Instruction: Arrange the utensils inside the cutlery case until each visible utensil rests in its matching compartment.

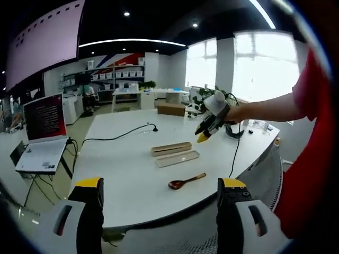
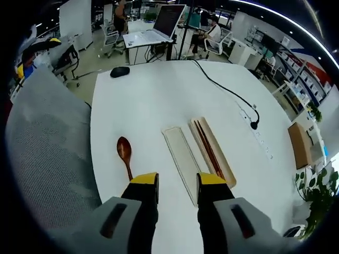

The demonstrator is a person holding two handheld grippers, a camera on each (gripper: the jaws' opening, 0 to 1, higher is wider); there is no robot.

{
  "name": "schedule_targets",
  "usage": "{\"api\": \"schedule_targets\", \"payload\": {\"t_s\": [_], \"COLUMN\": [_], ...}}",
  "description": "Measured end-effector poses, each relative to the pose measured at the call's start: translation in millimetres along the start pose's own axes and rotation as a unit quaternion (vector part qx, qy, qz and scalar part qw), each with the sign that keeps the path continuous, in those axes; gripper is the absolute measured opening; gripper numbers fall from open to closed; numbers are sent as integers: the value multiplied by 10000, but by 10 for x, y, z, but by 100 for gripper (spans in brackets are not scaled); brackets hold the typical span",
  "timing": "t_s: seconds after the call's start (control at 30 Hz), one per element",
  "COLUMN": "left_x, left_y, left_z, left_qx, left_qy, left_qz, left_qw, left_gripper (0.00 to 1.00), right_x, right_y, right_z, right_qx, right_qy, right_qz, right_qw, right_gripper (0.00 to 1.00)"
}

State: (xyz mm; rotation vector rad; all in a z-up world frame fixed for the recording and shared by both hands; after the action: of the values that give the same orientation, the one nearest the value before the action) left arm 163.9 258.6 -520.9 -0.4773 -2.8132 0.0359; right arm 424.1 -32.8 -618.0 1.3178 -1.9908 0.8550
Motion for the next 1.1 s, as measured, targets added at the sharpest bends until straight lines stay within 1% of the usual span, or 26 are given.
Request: {"api": "schedule_targets", "payload": {"t_s": [0.03,0.07,0.13,0.2,0.3,0.37,0.4,0.43,0.47,0.53,0.57,0.6,0.67,0.7,0.77,0.87,1.1], "left_x": [8,11,12,16,11,-5,-14,-44,-55,-67,-71,-78,-87,-99,-124,-150,-190], "left_y": [21,34,46,67,89,97,98,99,106,108,112,116,123,126,129,127,141], "left_z": [-5,-4,4,13,22,37,45,47,49,46,46,45,51,58,65,55,50], "left_qx": [106,128,91,63,40,-1,-14,-97,-117,-153,-152,-128,-110,-119,-158,-195,-237], "left_qy": [-25,-23,5,38,79,127,159,205,229,246,243,234,235,247,286,291,318], "left_qz": [-9,-30,-43,-49,-53,-66,-54,-19,-17,-32,-29,-27,-25,-29,-24,-2,8], "left_qw": [9999,9999,9999,10000,9999,9999,9999,9997,9997,9996,9996,9996,9997,9996,9995,9994,9992], "left_gripper": [94,95,95,95,94,93,93,92,92,92,92,92,91,91,91,91,90], "right_x": [-39,-56,-84,-106,-150,-180,-207,-282,-297,-330,-355,-366,-396,-414,-439,-481,-603], "right_y": [33,48,71,90,140,175,189,254,265,287,318,324,327,327,351,404,521], "right_z": [14,23,8,-21,-49,-55,-45,10,26,54,72,81,92,106,125,139,257], "right_qx": [28,83,213,176,-65,-179,-188,-108,-58,-224,-515,-621,-507,-344,-227,-271,-355], "right_qy": [72,157,200,127,33,-14,-2,97,148,172,172,186,181,236,311,292,399], "right_qz": [-41,-70,-30,-59,-114,-161,-160,-196,-206,-238,-310,-332,-304,-258,-267,-349,-500], "right_qw": [10000,9998,9996,9997,9999,9997,9997,9997,9997,9993,9980,9973,9981,9988,9989,9986,9973], "right_gripper": [27,28,28,28,29,31,32,32,32,32,31,30,27,27,27,27,27]}}
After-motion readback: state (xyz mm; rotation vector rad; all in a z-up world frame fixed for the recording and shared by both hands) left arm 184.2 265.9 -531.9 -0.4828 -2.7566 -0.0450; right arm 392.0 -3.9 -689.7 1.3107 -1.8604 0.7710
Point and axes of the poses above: the point that each gripper's makers call its tool centre point, and the gripper's own axes: x roughly backward along the fingers, y roughly to its left, z roughly out of its underside, the point moved 7 cm from there along x, roughly backward along the fingers, and after that the axes turned 6 degrees about -y, right-handed, at the moved point
